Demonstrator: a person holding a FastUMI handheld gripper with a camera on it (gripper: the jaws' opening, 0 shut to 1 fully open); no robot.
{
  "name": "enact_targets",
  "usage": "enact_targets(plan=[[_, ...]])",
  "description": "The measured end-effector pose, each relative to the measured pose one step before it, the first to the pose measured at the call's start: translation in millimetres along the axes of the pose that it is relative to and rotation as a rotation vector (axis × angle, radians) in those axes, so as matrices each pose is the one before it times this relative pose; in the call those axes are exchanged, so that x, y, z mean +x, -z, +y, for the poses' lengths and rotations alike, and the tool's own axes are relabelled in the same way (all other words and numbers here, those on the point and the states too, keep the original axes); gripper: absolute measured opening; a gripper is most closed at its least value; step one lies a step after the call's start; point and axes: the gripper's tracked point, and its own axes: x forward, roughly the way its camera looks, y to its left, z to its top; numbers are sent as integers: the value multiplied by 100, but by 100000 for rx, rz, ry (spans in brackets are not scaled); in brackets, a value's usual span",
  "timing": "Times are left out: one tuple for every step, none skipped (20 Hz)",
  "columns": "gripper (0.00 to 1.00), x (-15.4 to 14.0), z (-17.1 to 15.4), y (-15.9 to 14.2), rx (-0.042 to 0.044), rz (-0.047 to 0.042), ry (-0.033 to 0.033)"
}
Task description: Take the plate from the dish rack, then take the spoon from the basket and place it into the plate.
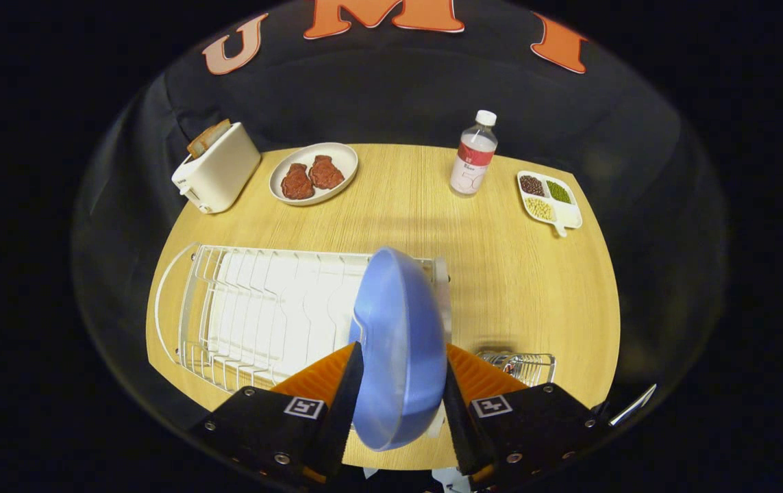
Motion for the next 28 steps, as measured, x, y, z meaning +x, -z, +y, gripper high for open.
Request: enact_targets(plan=[[63, 298, 245, 411, -729, 1785, 1145], [58, 349, 96, 424, -365, 1718, 1895], [52, 245, 225, 451, 622, 2264, 866], [47, 337, 519, 336, 1843, 2126, -740], [43, 29, 328, 128, 2016, 889, -34], [40, 141, -416, -196, 971, -376, 2772], [39, -167, -373, 10, 946, -204, 2225], [36, -173, -619, -166, 751, -259, 3733], [35, -100, -749, -300, 1154, -1046, 3959], [32, -201, -618, -537, 1757, -1514, 2862], [30, -380, -44, -192, 2085, -226, 547], [29, -470, -96, -308, 1249, -769, 1334], [29, -331, -556, -282, 495, -1344, 2752], [29, -322, -692, -281, 155, -1164, 2997], [29, -382, -304, -185, 779, -1395, 1356], [28, -490, -181, -50, 1026, -911, 171], [28, -535, -111, -1, 1212, -991, -319], [28, -531, -72, -83, 1739, -1178, -1236], [29, -646, 223, 227, 3090, -134, -2523], [29, -696, 215, 156, 2491, -103, -2335], [28, -537, 114, 123, 1169, -1343, -2958], [28, -690, -126, 145, 514, -1290, -2197], [28, -575, -243, 306, 420, -585, -2148], [28, -632, -51, 356, 1150, -430, -2672], [28, -408, -150, 509, 1543, 188, -2842], [28, -339, -51, 636, 1479, 777, -3426], [28, -149, -172, 849, 1490, 1857, -3418], [28, -199, -249, 804, 1876, 2035, -3139]])
